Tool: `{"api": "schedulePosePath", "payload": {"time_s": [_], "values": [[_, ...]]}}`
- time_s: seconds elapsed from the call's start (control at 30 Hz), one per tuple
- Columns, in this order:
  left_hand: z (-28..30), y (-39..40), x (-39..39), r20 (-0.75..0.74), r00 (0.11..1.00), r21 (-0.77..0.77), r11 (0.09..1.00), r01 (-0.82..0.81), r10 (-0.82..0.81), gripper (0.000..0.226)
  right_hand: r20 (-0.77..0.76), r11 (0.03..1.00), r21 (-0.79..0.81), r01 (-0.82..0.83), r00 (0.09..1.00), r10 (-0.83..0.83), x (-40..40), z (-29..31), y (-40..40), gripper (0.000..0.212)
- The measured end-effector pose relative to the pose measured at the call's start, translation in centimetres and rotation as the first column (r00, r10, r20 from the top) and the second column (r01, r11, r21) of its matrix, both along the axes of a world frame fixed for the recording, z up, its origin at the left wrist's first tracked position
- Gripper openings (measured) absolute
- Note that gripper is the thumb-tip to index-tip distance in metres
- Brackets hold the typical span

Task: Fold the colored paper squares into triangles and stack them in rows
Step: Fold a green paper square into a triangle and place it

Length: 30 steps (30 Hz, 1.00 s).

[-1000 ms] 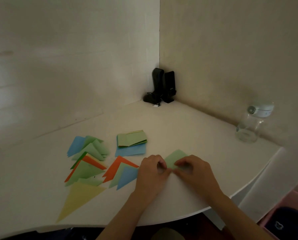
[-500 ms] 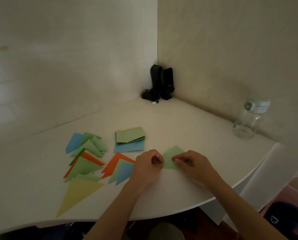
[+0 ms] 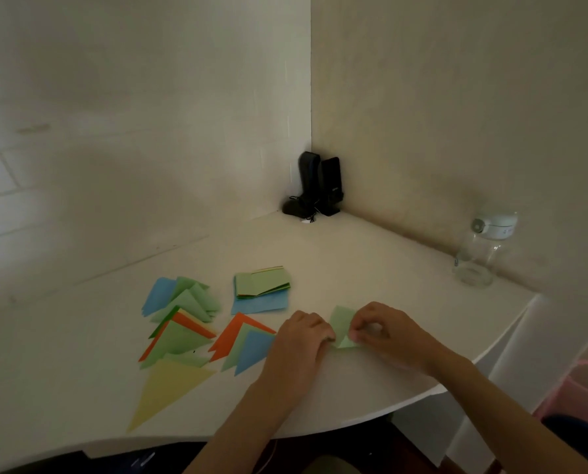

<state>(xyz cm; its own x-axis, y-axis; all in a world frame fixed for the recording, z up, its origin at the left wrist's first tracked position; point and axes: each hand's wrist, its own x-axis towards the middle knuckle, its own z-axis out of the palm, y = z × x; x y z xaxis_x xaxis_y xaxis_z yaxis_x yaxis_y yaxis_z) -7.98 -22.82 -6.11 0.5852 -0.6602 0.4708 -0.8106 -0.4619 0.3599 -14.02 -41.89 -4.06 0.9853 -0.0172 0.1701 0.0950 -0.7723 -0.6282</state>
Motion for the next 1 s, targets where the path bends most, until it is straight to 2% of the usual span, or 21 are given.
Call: {"api": "schedulePosePath", "payload": {"time_s": [0.13, 0.27, 0.37, 0.5, 0.7, 0.83, 0.93, 1.0], "values": [[-0.2, -0.8, -0.9, 0.103, 0.994, 0.055, 0.997, -0.048, 0.042, 0.018, 0.138, 0.999, -0.024, 0.023, 0.990, -0.019, -0.7, -0.7, -0.8, 0.012], [-0.5, -1.9, -1.5, 0.119, 0.991, 0.046, 0.997, -0.065, 0.059, 0.007, 0.158, 0.989, -0.149, -0.008, 0.987, 0.032, -1.6, -1.6, -1.0, 0.029], [-0.5, -2.5, -1.9, 0.032, 0.998, -0.007, 0.999, -0.047, 0.047, 0.012, 0.209, 0.982, -0.181, 0.049, 0.978, -0.010, -1.6, -2.9, -0.9, 0.030], [-0.6, -2.9, -1.6, -0.097, 0.992, -0.119, 0.989, -0.093, 0.082, 0.015, 0.278, 0.982, -0.127, 0.140, 0.955, -0.100, -1.3, -3.8, -0.5, 0.032], [-1.3, -3.4, -0.7, -0.121, 0.987, -0.138, 0.983, -0.122, 0.106, 0.021, 0.349, 0.965, -0.100, 0.243, 0.917, -0.195, -1.1, -4.1, 0.0, 0.034], [-1.6, -3.7, -0.4, -0.157, 0.981, -0.151, 0.979, -0.137, 0.113, 0.023, 0.330, 0.959, -0.095, 0.267, 0.917, -0.223, -0.7, -4.4, -0.1, 0.028], [-1.5, -3.8, -0.1, -0.245, 0.964, -0.151, 0.978, -0.141, 0.101, 0.027, 0.317, 0.965, -0.065, 0.255, 0.922, -0.222, -0.6, -4.6, -0.2, 0.020], [-1.5, -3.9, 0.1, -0.317, 0.944, -0.164, 0.976, -0.145, 0.087, 0.030, 0.293, 0.969, -0.007, 0.249, 0.927, -0.236, -0.5, -4.3, -0.1, 0.027]]}}
